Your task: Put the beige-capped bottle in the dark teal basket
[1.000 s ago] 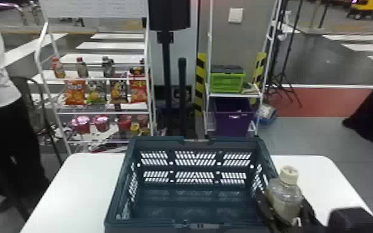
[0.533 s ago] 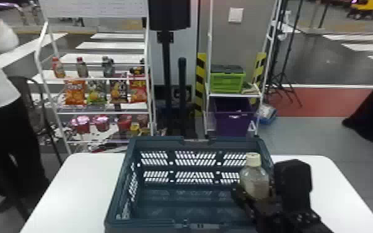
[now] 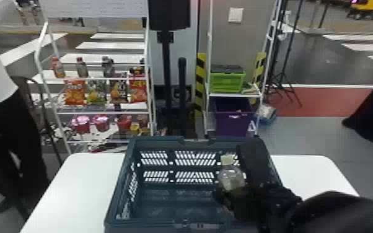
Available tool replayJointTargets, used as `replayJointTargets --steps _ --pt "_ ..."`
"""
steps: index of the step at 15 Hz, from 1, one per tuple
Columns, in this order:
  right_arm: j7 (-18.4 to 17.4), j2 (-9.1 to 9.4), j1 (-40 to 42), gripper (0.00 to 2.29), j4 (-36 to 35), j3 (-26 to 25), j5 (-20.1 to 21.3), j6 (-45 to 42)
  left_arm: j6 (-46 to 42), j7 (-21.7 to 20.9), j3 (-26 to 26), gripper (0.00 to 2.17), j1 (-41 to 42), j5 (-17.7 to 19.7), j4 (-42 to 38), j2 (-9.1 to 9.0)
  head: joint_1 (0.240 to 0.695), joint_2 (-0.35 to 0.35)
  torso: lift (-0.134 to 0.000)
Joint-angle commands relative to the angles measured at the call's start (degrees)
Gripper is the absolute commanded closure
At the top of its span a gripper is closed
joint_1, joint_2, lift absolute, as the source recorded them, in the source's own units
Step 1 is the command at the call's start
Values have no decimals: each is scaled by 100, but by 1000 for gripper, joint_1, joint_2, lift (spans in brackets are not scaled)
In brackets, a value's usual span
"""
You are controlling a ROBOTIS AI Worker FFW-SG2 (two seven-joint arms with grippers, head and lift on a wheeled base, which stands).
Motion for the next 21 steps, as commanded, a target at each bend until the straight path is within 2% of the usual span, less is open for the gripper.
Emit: replayJointTargets --steps 1,7,11,15,16,17,18,19,20,21 --pt "-1 162 -362 2280 381 47 -105 289 4 6 0 154 -10 9 7 0 499 0 0" --pt "-1 448 -960 2280 1629 117 -228 324 4 6 0 154 -37 44 51 0 499 0 0" --pt "-1 448 -1188 2280 2200 214 -228 78 4 15 0 154 -63 53 51 0 499 0 0" --pt "-1 448 -1232 2273 2349 231 -228 25 22 6 0 154 -81 70 60 0 499 0 0" --pt "-1 448 -1250 2179 2358 231 -228 25 4 6 0 154 -72 70 60 0 499 0 0" --pt "-1 448 -1250 1946 2358 231 -237 -45 22 6 0 154 -81 70 60 0 499 0 0" --pt "-1 448 -1241 1528 2358 231 -237 -150 22 6 0 154 -81 70 60 9 499 0 0" --pt "-1 448 -1250 670 2349 231 -263 -150 22 6 0 154 -81 70 51 0 499 0 0" --pt "-1 448 -1241 73 2349 231 -263 -150 22 6 0 154 -81 70 51 9 499 0 0" --pt "-9 448 -1241 -1 2349 231 -263 -133 22 6 0 154 -81 70 51 9 499 0 0"
